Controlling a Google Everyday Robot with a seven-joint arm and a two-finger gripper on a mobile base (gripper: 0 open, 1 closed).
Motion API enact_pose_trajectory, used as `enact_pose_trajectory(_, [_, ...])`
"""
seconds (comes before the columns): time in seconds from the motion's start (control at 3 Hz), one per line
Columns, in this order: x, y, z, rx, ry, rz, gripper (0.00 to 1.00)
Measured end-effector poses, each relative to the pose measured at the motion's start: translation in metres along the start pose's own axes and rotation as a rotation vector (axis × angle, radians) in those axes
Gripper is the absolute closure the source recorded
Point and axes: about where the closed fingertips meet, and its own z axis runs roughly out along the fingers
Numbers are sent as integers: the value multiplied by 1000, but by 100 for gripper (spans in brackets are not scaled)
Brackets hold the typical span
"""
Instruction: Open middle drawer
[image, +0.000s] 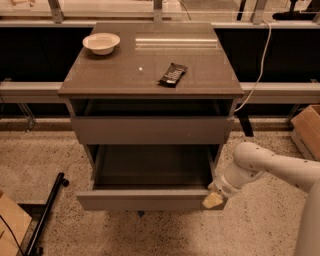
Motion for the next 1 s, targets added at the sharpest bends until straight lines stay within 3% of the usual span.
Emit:
enact_pose_trajectory(0.33, [5,2,-1,-7,16,8,85])
enact_pose_trajectory(0.67, [34,20,-9,-38,82,47,97])
enact_pose_trajectory(1.0, [34,20,-9,-38,82,47,74])
